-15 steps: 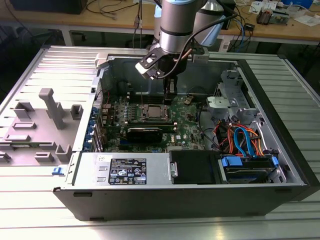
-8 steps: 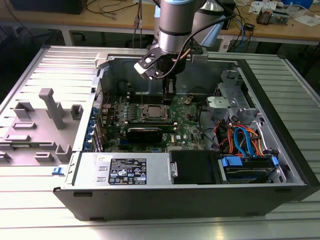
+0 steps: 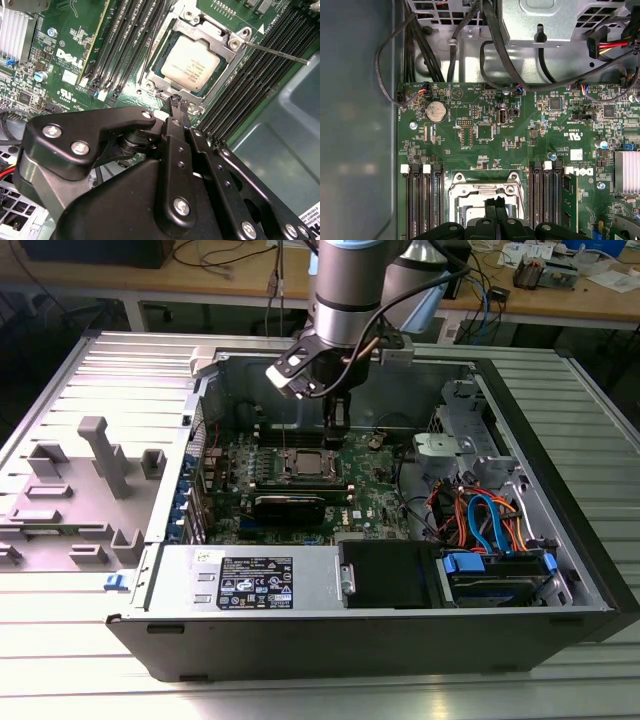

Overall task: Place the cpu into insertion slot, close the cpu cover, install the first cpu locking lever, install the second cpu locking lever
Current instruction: 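Close the cpu cover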

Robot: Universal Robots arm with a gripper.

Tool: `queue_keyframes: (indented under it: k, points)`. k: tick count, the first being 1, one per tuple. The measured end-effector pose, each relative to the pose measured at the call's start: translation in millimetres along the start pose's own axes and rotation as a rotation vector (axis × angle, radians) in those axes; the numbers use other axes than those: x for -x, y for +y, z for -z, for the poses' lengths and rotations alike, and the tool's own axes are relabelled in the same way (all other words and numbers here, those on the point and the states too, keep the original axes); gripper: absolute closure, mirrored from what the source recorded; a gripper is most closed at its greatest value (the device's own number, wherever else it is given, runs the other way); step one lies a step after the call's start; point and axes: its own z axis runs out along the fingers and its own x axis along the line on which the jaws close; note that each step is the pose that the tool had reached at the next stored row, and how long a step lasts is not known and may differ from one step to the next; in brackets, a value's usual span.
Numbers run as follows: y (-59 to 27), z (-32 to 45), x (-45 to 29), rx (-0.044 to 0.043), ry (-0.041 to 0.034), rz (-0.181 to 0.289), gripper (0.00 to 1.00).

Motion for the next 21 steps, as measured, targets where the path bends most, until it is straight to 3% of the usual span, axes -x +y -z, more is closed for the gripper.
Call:
queue_keyframes:
  k: [21]
  points:
    - [-7.2,-0.4,0.0,0.0000,0.0000,0.000,0.89]
